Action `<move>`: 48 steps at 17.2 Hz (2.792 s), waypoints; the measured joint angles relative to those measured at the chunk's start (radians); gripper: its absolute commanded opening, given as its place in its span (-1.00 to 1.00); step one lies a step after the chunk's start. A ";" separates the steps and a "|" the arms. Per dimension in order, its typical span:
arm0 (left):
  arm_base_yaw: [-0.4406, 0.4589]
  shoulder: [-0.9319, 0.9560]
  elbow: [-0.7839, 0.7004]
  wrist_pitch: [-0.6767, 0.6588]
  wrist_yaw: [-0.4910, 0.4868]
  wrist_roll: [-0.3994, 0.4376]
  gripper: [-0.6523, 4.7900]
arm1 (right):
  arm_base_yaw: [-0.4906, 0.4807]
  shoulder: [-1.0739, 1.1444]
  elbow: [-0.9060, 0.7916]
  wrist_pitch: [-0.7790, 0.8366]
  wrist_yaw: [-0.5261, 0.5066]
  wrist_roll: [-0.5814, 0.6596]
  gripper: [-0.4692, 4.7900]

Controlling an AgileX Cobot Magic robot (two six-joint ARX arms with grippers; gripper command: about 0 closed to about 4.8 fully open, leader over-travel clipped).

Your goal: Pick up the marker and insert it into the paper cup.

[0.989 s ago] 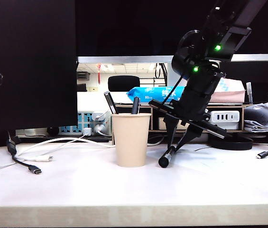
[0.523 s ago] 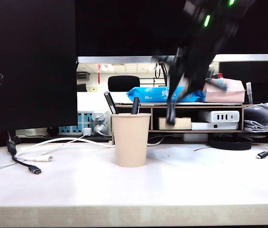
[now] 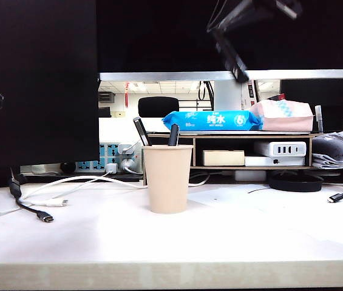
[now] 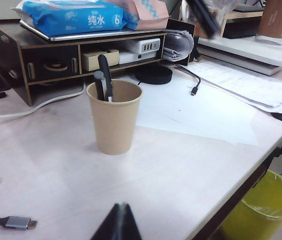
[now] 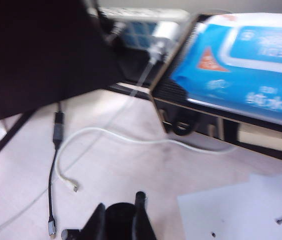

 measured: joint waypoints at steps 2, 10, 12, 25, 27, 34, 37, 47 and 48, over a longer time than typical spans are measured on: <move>0.000 0.000 0.000 0.000 0.000 0.000 -0.78 | 0.022 -0.047 -0.177 0.251 -0.031 0.016 -0.83; 0.000 0.000 0.000 0.000 0.000 0.000 -0.78 | 0.041 0.187 -0.473 1.181 -0.093 0.097 -0.83; 0.000 0.000 0.000 0.000 0.000 0.000 -0.78 | 0.057 0.263 -0.474 1.299 -0.094 0.098 -0.83; 0.000 0.000 0.000 0.000 0.000 0.000 -0.78 | 0.060 0.341 -0.473 1.286 -0.021 -0.037 -0.83; 0.000 0.000 0.000 0.000 0.000 0.000 -0.78 | 0.066 0.350 -0.473 1.292 -0.014 -0.037 -0.83; 0.000 0.000 0.000 -0.002 0.000 0.000 -0.78 | 0.067 0.395 -0.474 1.295 -0.010 -0.037 -0.76; 0.000 0.000 0.000 -0.002 0.000 0.000 -0.78 | 0.071 0.394 -0.474 1.296 -0.011 -0.029 -0.40; 0.000 0.000 0.000 -0.002 0.000 0.000 -0.78 | 0.077 0.354 -0.474 1.295 -0.008 0.001 -0.85; 0.000 0.000 0.000 -0.002 0.000 0.000 -0.78 | 0.077 0.323 -0.474 1.295 -0.006 0.001 -0.85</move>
